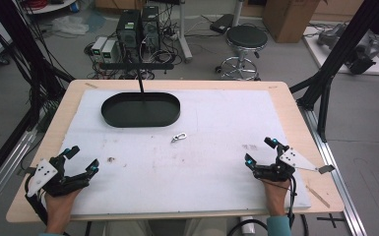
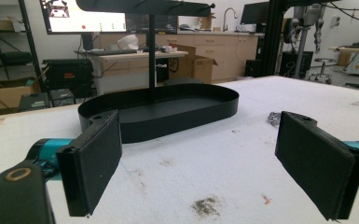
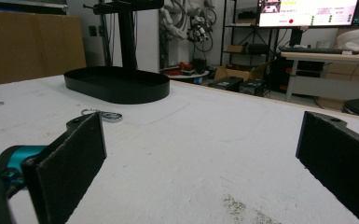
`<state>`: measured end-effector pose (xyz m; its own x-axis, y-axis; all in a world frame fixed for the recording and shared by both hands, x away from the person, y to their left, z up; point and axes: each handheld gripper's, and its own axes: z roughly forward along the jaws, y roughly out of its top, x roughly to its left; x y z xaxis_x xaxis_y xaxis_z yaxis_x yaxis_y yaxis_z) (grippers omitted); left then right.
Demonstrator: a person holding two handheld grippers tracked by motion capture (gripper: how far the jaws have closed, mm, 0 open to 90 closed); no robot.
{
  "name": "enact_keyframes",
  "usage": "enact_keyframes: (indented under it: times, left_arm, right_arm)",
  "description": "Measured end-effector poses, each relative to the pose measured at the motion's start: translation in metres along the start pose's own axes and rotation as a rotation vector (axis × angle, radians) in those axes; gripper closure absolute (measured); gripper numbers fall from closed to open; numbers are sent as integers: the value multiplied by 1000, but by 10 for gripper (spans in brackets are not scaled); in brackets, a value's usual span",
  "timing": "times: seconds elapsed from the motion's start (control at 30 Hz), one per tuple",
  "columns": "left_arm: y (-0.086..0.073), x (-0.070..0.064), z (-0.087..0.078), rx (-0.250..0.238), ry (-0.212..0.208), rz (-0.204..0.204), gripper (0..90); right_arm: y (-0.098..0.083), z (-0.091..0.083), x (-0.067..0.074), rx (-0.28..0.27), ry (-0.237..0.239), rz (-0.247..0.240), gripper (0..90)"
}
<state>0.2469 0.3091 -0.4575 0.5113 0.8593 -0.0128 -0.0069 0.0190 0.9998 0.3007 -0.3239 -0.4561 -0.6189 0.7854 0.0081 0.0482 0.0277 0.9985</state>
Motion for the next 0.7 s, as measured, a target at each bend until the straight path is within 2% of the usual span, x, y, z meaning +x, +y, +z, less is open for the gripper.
enact_keyframes:
  times: [0.37,0.7]
  left_arm:
    - [0,0,1,3,-1,-2,151]
    - [1,2,2,15,5,-26,146]
  right_arm:
    - [0,0,2,4,-4,-3,9]
    - [0,1,0,-3,-10,-12,10]
